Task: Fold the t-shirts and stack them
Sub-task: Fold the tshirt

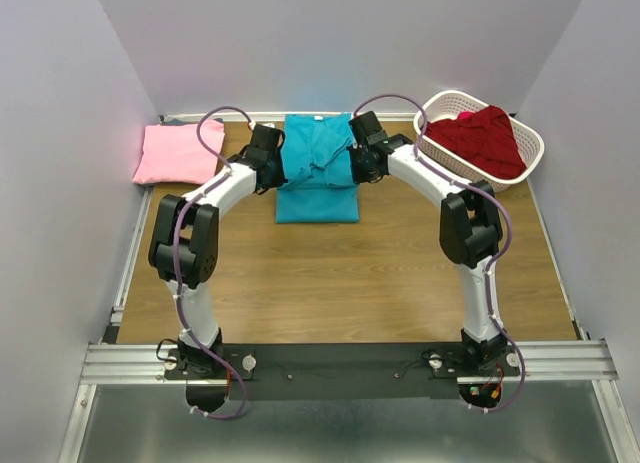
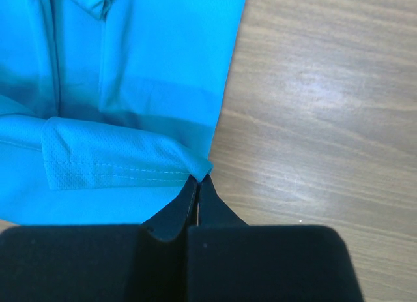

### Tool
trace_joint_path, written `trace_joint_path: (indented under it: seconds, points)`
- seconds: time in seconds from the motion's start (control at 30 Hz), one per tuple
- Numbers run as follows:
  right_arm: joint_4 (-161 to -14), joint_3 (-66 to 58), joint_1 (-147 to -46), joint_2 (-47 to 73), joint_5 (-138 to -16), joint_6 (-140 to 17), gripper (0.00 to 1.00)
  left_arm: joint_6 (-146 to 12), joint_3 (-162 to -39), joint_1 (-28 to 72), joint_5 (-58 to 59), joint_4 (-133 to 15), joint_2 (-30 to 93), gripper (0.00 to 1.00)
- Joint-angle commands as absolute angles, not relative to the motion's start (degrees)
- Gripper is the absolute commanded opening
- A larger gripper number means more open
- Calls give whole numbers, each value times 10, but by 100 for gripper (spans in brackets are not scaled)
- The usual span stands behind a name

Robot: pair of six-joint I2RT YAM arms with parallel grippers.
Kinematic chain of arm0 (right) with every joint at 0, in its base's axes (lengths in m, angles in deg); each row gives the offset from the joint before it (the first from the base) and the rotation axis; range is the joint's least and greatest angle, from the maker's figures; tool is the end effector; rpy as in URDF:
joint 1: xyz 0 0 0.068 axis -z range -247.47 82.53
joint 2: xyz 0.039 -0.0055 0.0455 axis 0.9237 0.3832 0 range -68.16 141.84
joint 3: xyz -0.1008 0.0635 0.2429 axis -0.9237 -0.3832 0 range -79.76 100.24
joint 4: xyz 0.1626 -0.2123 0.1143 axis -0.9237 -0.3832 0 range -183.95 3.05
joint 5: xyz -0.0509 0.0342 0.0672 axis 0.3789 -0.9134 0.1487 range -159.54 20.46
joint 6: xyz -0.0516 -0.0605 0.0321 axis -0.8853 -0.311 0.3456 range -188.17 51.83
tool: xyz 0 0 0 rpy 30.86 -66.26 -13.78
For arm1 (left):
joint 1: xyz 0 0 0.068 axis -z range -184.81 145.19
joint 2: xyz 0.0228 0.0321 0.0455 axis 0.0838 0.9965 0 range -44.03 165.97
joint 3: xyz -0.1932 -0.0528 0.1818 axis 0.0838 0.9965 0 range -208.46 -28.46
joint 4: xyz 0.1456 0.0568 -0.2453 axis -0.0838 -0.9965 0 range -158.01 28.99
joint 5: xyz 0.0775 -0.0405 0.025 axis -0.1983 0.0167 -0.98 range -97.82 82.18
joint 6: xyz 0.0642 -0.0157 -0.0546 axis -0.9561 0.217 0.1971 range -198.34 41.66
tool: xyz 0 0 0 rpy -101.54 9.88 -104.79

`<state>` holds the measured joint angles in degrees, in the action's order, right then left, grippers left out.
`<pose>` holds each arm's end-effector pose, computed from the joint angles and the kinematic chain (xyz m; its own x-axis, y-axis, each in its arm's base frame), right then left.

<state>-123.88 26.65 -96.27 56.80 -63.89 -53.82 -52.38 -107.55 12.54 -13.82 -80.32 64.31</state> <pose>0.4728 0.2515 0.1740 -0.8061 -0.1618 -0.5692 -0.2382 0.9693 0.0618 0.4523 -0.1330 0.1674 -0.7442 -0.2236 -0.6295 -0.1059 0.9699 -0.2193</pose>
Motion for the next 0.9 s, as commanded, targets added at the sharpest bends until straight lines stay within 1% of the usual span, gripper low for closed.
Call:
trace_joint_path:
  seconds: [0.0,0.17,0.47,0.5,0.53,0.57,0.63,0.67,0.73,0.77,0.87]
  points:
    - [-1223,280,-955,588,-590,-553,1,-529,-1104,115,-167,-801,682,0]
    - [-1211,277,-952,606,-585,-558,1,-529,-1117,113,-171,-802,711,0]
    - [-1183,276,-952,627,-584,-568,1,-518,-1116,108,-176,-790,726,0]
    - [-1182,276,-952,627,-583,-570,4,-516,-1117,108,-178,-790,727,0]
    - [-1183,276,-952,627,-583,-570,8,-515,-1116,108,-178,-789,727,0]
    - [-1183,275,-952,623,-584,-573,19,-514,-1115,108,-176,-786,726,2]
    - [-1182,270,-952,615,-585,-575,30,-513,-1109,108,-173,-780,720,13]
    - [-1182,269,-952,610,-586,-579,33,-514,-1108,108,-169,-780,715,23]
    - [-1181,265,-952,592,-588,-594,38,-517,-1106,108,-156,-779,696,34]
    - [-1181,263,-953,585,-591,-609,42,-515,-1105,108,-155,-783,687,42]
    - [-1177,252,-961,557,-595,-629,45,-509,-1098,108,-164,-789,644,57]
